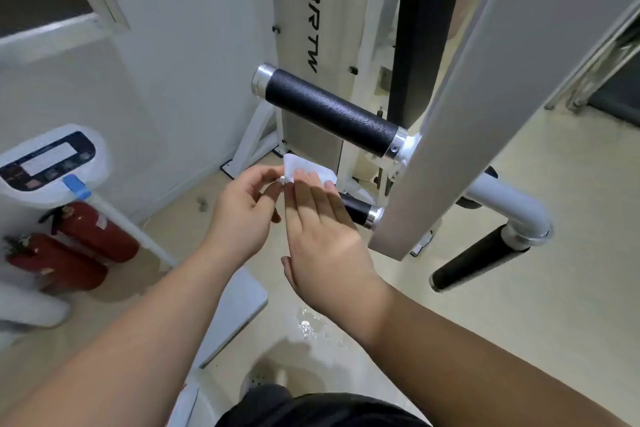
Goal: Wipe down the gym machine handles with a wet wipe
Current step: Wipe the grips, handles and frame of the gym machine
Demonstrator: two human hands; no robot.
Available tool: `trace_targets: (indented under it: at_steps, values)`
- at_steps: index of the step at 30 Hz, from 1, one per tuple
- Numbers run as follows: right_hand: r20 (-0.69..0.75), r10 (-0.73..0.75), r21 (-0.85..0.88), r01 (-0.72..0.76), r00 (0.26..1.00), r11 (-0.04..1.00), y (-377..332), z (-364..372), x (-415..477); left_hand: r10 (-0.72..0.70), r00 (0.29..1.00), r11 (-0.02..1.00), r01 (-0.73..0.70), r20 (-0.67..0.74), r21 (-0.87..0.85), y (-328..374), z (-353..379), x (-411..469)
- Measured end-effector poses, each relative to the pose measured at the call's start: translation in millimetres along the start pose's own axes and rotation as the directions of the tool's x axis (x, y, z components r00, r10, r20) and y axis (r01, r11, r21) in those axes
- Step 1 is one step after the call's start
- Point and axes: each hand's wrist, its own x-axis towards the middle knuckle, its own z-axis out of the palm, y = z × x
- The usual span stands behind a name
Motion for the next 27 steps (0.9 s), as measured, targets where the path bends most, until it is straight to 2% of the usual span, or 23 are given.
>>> trace_targets:
  at_steps: [8,14,18,21,24,27]
  values:
    - [0.115,-0.146,-0.068,0.154,0.983,0.986,35,6,-51,-0.084,0.989,0.996,0.078,-0.121,-0.052,9,16,-17]
    - [0.008,-0.145,-0.015,0.145,0.989,0.989,18,-1,-20,-0.09,0.994,0.993,0.095,-0.066,0.074,6,9,-14]
    - [-0.046,-0.152,-0.109,0.147,0.987,0.983,6,5,-17,-0.01,0.999,0.986,0.016,-0.038,0.167,2,-4,-15]
    - [0.042,-0.104,-0.11,0.109,0.994,0.988,12,10,-35,0.116,0.993,0.945,-0.107,-0.012,0.31,2,-12,-14]
    - [0.109,-0.003,-0.09,0.013,0.994,0.996,9,10,-55,0.181,0.983,0.932,-0.183,0.035,0.312,4,-20,-10]
    - [0.089,0.098,-0.102,-0.088,0.991,0.991,-8,7,-56,0.202,0.976,0.924,-0.217,0.081,0.314,6,-24,-8]
